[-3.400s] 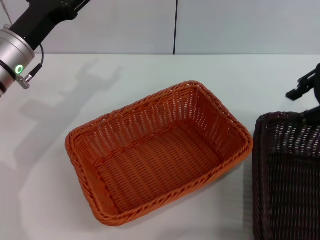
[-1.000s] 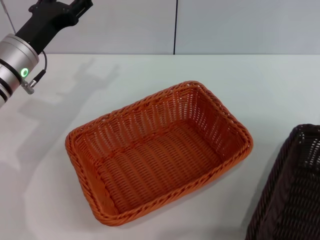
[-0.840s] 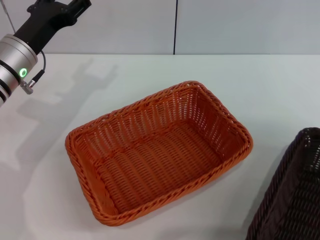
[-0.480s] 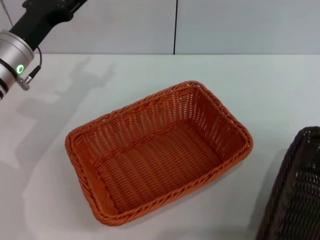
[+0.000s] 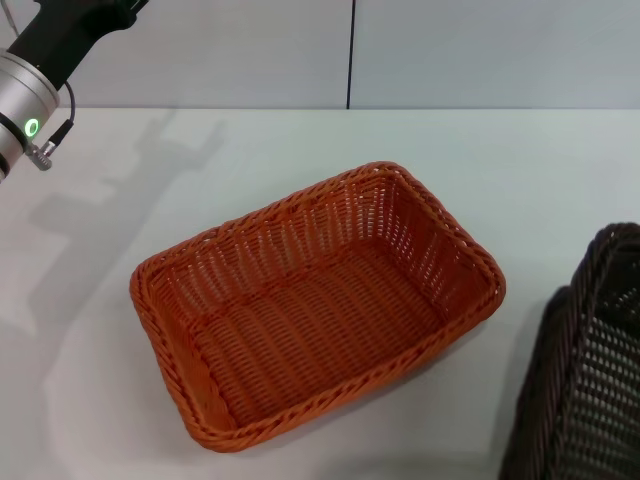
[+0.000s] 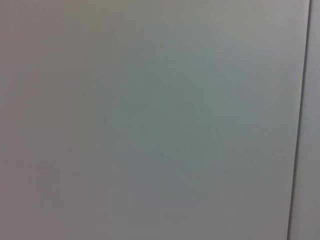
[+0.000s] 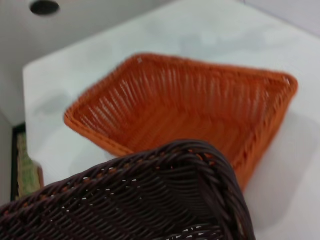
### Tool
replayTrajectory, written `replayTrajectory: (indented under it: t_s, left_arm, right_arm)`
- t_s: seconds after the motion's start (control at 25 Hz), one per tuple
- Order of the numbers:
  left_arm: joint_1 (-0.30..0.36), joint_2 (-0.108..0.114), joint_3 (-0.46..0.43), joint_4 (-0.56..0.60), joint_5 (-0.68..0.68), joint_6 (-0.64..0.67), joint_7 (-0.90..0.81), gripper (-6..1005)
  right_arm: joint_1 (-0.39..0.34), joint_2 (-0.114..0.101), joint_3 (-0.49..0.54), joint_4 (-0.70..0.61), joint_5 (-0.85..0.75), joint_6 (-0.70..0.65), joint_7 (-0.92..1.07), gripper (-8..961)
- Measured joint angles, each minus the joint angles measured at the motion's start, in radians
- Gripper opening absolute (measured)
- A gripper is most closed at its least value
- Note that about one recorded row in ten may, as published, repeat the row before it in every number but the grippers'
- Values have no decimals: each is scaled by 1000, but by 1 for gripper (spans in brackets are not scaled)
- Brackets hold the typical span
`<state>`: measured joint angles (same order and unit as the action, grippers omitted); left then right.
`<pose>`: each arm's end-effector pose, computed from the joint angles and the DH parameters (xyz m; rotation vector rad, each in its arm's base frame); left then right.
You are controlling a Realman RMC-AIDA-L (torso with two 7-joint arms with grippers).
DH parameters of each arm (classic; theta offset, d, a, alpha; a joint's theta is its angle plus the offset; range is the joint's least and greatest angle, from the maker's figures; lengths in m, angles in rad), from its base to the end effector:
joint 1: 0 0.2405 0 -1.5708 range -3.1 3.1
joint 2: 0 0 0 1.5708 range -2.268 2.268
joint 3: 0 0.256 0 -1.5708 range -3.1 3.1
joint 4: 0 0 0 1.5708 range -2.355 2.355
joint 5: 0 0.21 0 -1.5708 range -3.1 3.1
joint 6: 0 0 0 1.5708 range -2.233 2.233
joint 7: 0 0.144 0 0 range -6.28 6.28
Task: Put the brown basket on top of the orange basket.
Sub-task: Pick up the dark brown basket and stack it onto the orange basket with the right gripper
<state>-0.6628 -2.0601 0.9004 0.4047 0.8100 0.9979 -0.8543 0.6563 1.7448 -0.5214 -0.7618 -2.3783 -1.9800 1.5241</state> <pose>-0.2326 0.4397 0.0548 -1.7507 -0.5399 -1.0568 0.2761 0.3355 0.1519 -2.9623 0.5896 0.2005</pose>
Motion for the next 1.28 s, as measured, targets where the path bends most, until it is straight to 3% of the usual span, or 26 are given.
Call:
replayTrajectory:
  t_s: [0.28, 0.8, 0.84, 1.12, 1.28]
  left_arm:
    - [-4, 1, 0, 2, 0, -1, 1, 846]
    - [-10, 3, -1, 9, 7, -10, 25, 846]
    - [-11, 4, -1, 10, 7, -10, 26, 846]
    - [-14, 6, 2, 12, 11, -13, 26, 846]
    - [-17, 6, 8, 12, 13, -15, 27, 846]
  right_arm:
    - [-21, 16, 0, 72, 167, -3, -72, 146]
    - [-44, 128, 19, 164, 386, -3, -190, 146]
    - [-52, 147, 28, 174, 411, 2, -212, 146]
    - [-62, 163, 48, 300, 539, 19, -329, 146]
    - [-63, 187, 75, 388, 562, 41, -413, 145]
